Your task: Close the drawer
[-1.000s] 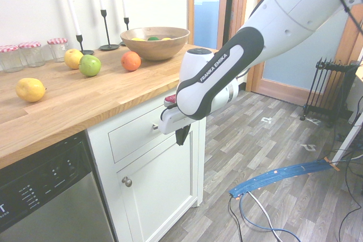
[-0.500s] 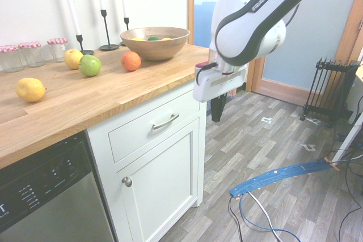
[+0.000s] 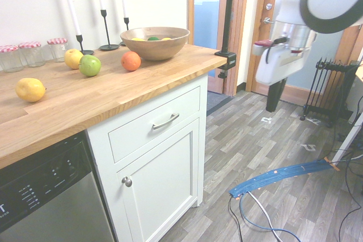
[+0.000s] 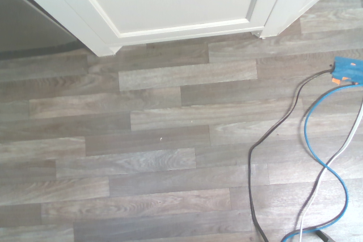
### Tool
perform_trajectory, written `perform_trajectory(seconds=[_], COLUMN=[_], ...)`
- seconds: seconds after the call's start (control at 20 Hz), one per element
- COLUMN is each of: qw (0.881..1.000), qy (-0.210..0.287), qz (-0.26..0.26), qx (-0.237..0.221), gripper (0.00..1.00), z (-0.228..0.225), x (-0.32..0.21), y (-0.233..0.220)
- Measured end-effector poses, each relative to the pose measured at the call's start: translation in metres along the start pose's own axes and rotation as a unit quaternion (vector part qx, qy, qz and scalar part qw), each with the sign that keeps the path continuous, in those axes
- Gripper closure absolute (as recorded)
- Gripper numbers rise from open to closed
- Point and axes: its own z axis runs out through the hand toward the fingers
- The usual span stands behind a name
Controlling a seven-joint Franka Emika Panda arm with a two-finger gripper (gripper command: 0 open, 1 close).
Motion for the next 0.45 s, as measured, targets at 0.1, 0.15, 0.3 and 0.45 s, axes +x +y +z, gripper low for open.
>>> perform_trajectory(seconds=[0.1,0.15,0.3,0.45], qw=[1.0,1.0,1.0,1.0], qy=[0.004,0.006,0.005,0.005], qz=[0.002,0.002,0.001,0.0], qx=[0.004,0.005,0.003,0.003], gripper=[0.0,0.0,0.0,0.0], z=[-0.007,-0.0081,-0.0067,-0.0063], x=[-0.0047,-0.0059,-0.008,-0.0087], y=[0.0067,0.008,0.0087,0.0085])
